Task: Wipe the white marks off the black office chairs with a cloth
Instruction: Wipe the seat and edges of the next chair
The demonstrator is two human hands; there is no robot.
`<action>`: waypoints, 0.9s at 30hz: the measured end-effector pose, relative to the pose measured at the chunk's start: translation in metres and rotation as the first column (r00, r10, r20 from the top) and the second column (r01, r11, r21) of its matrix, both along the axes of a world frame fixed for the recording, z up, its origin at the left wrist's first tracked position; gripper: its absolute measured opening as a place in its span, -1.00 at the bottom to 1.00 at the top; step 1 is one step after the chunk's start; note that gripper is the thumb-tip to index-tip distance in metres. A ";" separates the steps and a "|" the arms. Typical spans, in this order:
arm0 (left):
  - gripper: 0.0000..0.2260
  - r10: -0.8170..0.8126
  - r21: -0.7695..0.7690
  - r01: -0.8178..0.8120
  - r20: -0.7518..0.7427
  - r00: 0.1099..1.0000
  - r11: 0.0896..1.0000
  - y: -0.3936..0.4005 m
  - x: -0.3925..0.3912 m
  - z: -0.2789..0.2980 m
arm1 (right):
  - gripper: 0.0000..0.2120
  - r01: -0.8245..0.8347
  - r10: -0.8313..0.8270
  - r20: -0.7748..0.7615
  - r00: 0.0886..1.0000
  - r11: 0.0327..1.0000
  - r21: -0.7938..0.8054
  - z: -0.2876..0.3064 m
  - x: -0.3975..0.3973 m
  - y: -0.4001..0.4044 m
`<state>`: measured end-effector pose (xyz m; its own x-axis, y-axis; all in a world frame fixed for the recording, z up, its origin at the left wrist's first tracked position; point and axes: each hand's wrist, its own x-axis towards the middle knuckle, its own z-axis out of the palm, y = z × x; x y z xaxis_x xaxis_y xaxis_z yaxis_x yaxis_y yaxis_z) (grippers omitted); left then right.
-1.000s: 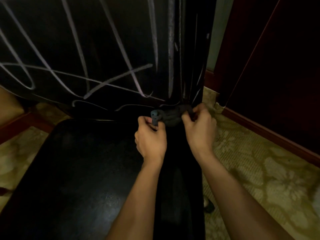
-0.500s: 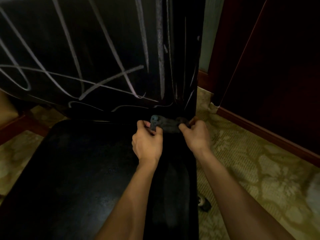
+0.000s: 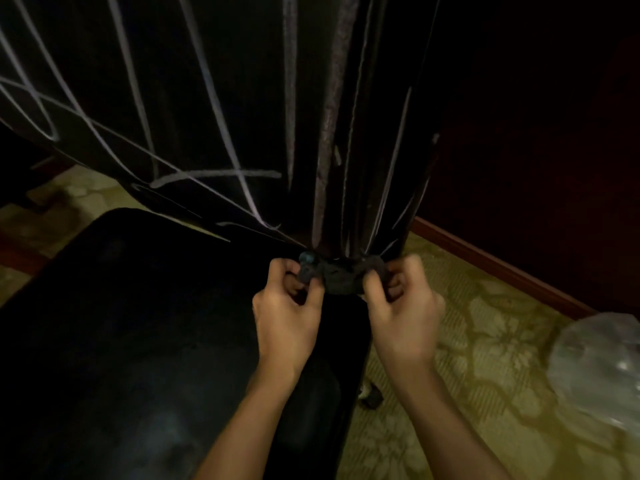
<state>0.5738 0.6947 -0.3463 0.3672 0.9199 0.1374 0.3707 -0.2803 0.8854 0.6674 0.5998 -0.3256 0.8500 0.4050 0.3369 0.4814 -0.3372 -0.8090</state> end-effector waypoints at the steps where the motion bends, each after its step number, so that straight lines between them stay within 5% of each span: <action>1: -0.86 -0.001 -0.015 0.001 0.004 1.000 1.000 -0.006 -0.002 -0.001 | -0.82 0.022 -0.021 0.031 0.999 1.000 -0.013 -0.005 -0.002 -0.003; 7: -0.84 -0.022 0.046 0.026 -0.089 0.996 0.999 -0.017 -0.006 -0.012 | -0.84 0.008 -0.056 -0.199 0.978 0.973 -0.232 -0.043 0.000 -0.020; 13: -0.83 -0.009 0.005 0.009 0.003 1.000 1.000 -0.023 -0.005 0.002 | -0.83 0.064 -0.063 0.055 0.996 0.998 -0.010 -0.003 -0.007 -0.020; 16: -0.84 -0.035 -0.025 0.034 -0.028 0.999 0.999 -0.025 0.002 -0.004 | -0.81 0.088 -0.082 0.080 0.993 0.994 -0.070 -0.005 -0.003 -0.015; 19: -0.83 -0.091 0.018 0.095 -0.156 0.984 0.995 -0.025 0.002 -0.013 | -0.81 0.069 -0.088 -0.061 0.994 0.965 -0.254 -0.030 -0.005 -0.018; 22: -0.83 -0.079 0.015 0.082 -0.166 0.983 0.996 -0.028 0.002 -0.011 | -0.83 0.045 -0.092 -0.168 0.982 0.964 -0.264 -0.034 -0.006 -0.022; 27: -0.88 -0.137 0.000 0.139 -0.168 0.976 0.990 -0.025 0.000 -0.007 | -0.81 0.064 -0.054 0.157 0.986 0.996 -0.062 0.007 -0.002 -0.021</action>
